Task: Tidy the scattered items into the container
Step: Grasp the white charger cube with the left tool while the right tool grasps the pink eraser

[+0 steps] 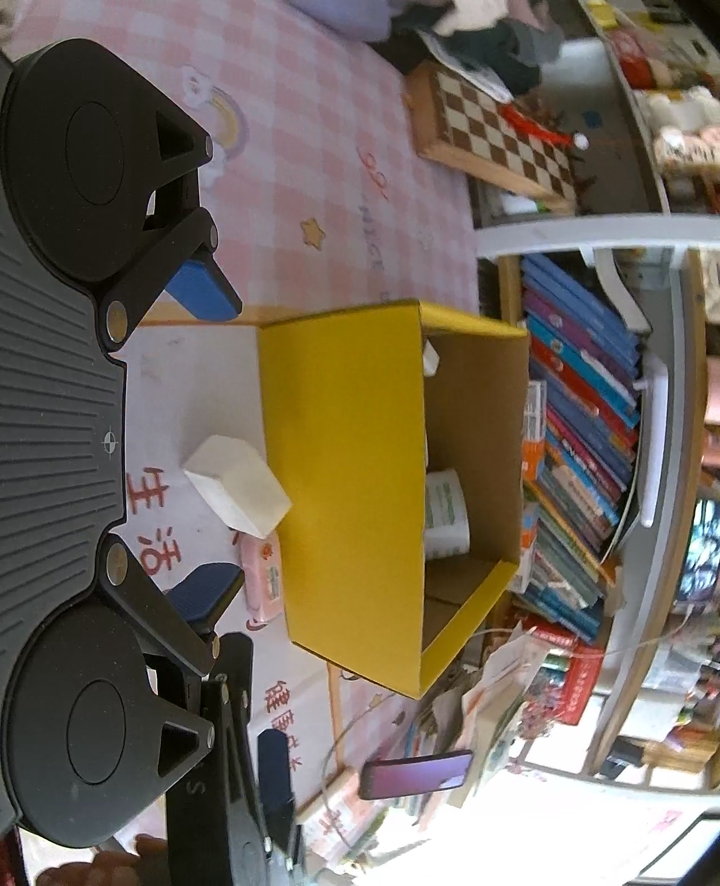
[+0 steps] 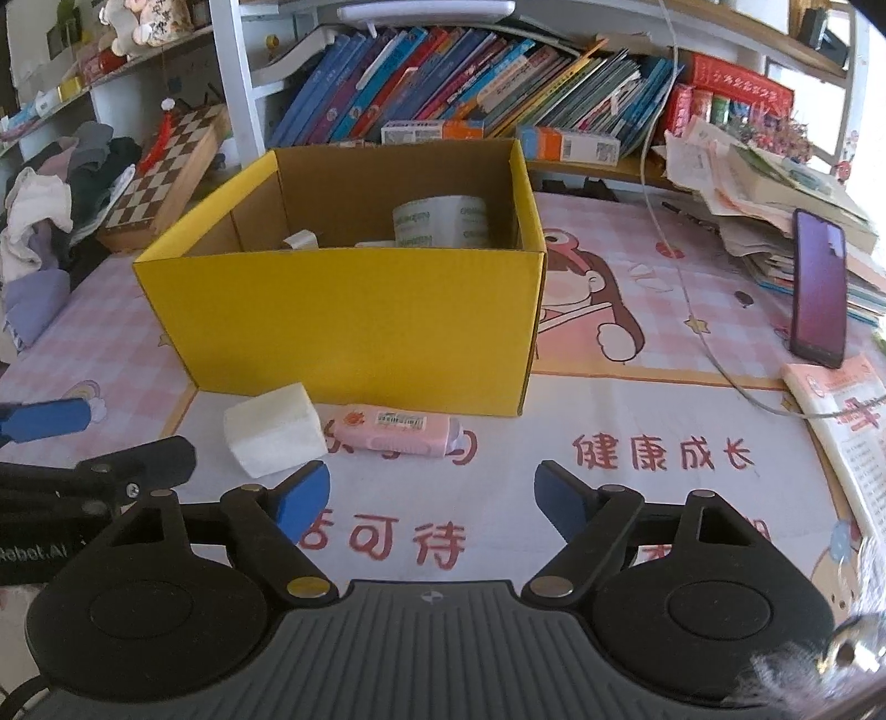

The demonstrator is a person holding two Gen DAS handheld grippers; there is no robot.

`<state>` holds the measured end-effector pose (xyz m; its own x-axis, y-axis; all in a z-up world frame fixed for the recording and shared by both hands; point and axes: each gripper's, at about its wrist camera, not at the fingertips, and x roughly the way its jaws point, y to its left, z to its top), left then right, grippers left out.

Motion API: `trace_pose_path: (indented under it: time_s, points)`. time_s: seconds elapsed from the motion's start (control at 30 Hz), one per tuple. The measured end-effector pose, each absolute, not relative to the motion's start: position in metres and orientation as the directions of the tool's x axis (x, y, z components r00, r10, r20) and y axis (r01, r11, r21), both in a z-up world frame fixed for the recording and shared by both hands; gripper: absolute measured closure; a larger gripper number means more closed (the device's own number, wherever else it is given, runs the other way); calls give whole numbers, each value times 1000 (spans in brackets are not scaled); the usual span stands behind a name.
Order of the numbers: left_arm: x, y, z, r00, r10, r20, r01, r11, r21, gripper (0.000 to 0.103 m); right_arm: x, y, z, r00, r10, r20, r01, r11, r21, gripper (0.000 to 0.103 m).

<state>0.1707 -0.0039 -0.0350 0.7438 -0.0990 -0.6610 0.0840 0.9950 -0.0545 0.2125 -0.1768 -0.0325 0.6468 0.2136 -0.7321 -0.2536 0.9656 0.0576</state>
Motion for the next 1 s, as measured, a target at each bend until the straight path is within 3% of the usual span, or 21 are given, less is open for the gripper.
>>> trace_pose_path:
  time_s: [0.27, 0.33, 0.6, 0.83, 1.0]
  points:
    - [201, -14, -52, 699, -95, -709, 104, 994, -31, 30, 243, -181, -44, 603, 242, -760, -281, 956, 81, 27]
    - [207, -15, -56, 685, -95, -722, 111, 994, -25, 40, 249, -182, -47, 592, 252, -766, -285, 954, 93, 27]
    - [226, -22, -70, 641, -150, -753, 167, 984, -54, 47, 268, -189, -53, 554, 286, -782, -281, 948, 148, 30]
    - [230, -18, -75, 623, -179, -761, 164, 982, -97, 69, 279, -188, -60, 509, 316, -800, -300, 937, 180, 30]
    - [223, 0, -66, 631, -180, -755, 111, 984, -142, 74, 281, -174, -65, 489, 334, -806, -341, 924, 176, 30]
